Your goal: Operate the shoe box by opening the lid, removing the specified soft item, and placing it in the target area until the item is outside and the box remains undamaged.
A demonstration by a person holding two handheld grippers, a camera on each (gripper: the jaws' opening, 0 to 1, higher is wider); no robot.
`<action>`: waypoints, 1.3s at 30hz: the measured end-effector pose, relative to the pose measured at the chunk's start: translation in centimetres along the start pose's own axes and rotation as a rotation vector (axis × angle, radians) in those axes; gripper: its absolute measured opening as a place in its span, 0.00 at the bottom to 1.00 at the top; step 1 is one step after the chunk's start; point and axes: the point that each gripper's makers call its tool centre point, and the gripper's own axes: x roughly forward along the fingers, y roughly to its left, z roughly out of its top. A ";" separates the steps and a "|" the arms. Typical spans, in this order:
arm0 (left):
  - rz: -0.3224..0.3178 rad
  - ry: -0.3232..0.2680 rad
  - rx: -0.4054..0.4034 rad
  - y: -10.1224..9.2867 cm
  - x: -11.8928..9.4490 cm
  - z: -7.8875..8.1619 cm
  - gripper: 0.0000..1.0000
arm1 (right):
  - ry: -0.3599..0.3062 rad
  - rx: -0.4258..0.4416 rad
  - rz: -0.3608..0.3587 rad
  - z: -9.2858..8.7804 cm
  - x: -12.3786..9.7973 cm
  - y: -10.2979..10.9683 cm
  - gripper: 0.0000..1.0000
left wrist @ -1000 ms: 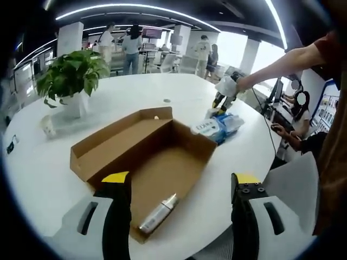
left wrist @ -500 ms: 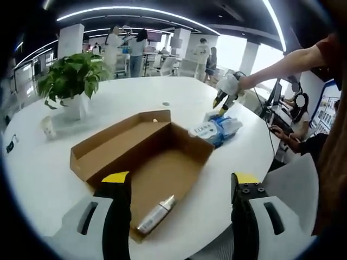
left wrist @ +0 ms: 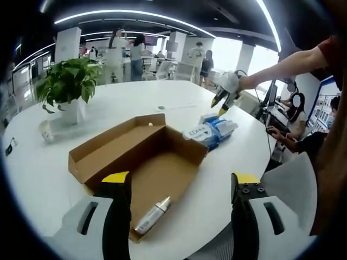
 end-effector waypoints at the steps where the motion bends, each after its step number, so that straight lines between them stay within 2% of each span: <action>1: -0.001 -0.002 0.001 0.0 -0.1 0.0 0.75 | -0.005 0.004 -0.003 0.1 -0.2 0.1 0.32; 5: -0.003 -0.013 0.003 0.1 -0.3 0.2 0.75 | -0.014 -0.007 -0.011 0.3 -0.7 0.7 0.32; 10: -0.005 -0.020 0.006 -0.1 -0.5 0.3 0.75 | -0.066 0.067 -0.033 0.9 -1.5 0.9 0.32; 16: -0.015 -0.027 0.005 -0.5 -0.6 0.2 0.75 | -0.183 0.190 -0.031 2.8 -2.1 1.7 0.35; 19: -0.017 -0.036 0.002 -0.6 -0.6 0.4 0.75 | -0.282 0.304 -0.036 4.5 -2.6 1.9 0.35; 24: -0.022 -0.041 0.002 -0.7 -0.6 0.4 0.75 | -0.385 0.407 -0.023 6.5 -3.1 2.8 0.36; 35: -0.025 -0.048 -0.014 -0.7 -0.8 -0.2 0.75 | -0.509 0.485 0.000 10.4 -4.0 5.6 0.39; 39: -0.027 -0.049 -0.026 -0.7 -1.0 -0.7 0.75 | -0.522 0.486 0.008 11.0 -4.0 6.7 0.39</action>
